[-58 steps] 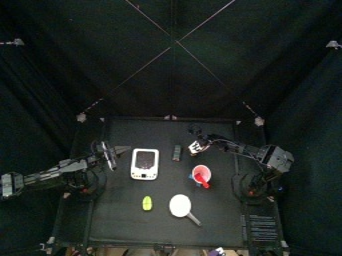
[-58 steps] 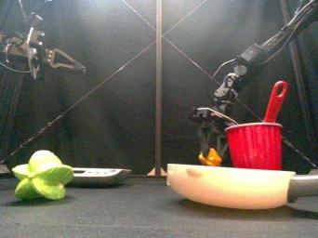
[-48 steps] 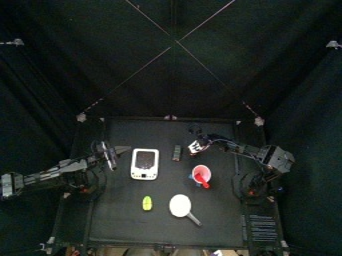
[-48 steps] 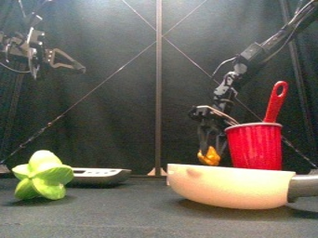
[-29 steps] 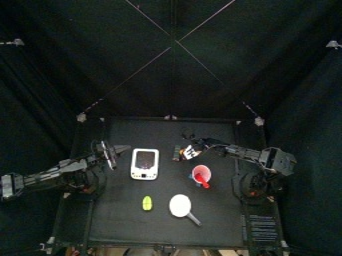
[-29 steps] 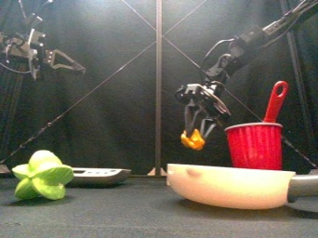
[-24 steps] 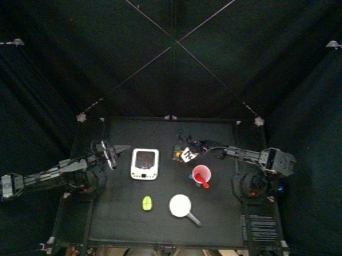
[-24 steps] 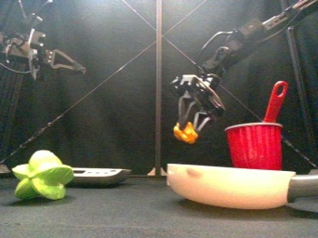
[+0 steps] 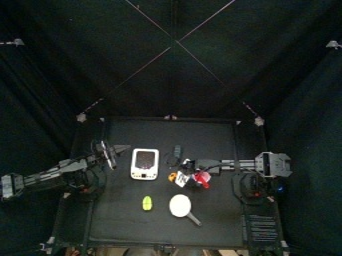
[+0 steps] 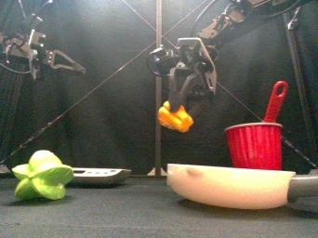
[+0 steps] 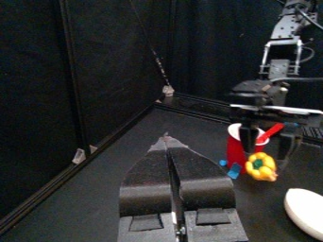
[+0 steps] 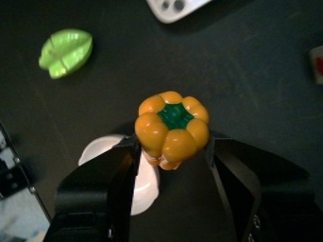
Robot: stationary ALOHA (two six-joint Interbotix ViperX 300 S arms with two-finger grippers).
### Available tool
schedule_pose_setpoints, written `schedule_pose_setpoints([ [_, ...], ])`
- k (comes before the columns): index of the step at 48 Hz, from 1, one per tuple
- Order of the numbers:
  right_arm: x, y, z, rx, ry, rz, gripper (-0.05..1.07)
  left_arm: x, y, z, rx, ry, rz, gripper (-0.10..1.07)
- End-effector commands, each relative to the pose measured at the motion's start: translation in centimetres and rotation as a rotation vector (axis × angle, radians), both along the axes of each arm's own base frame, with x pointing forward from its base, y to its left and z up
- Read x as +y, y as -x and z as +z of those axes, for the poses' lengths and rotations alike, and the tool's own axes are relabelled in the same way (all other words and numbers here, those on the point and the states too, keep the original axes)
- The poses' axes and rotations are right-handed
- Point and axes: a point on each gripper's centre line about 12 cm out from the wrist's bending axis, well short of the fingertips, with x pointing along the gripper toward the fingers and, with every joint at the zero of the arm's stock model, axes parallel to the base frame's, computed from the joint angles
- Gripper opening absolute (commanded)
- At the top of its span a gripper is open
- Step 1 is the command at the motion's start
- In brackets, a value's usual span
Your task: Place squash in pan
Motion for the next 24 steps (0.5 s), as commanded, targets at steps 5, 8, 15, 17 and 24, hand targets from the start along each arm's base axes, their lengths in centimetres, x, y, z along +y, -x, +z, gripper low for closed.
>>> schedule_pose_setpoints([
  [5,4.7,0.2,-0.6,0.074,0.006,0.135,0.77,0.1,-0.1,0.6,-0.017,-0.007,0.004,0.01],
  [8,6.1,0.1,-0.9,0.096,-0.001,0.161,0.77,0.1,-0.2,0.5,-0.016,-0.006,0.002,0.01],
  [15,8.1,-0.2,-1.4,0.111,-0.017,0.198,0.77,0.1,-0.2,0.6,-0.017,-0.007,0.002,0.01],
  [17,8.4,-0.3,-1.8,0.118,-0.019,0.204,0.77,0.1,-0.2,0.5,-0.016,-0.006,0.002,0.01],
  [24,8.7,-0.7,-2.9,0.145,-0.02,0.208,0.78,0.1,-0.1,0.5,-0.016,-0.006,0.004,0.01],
])
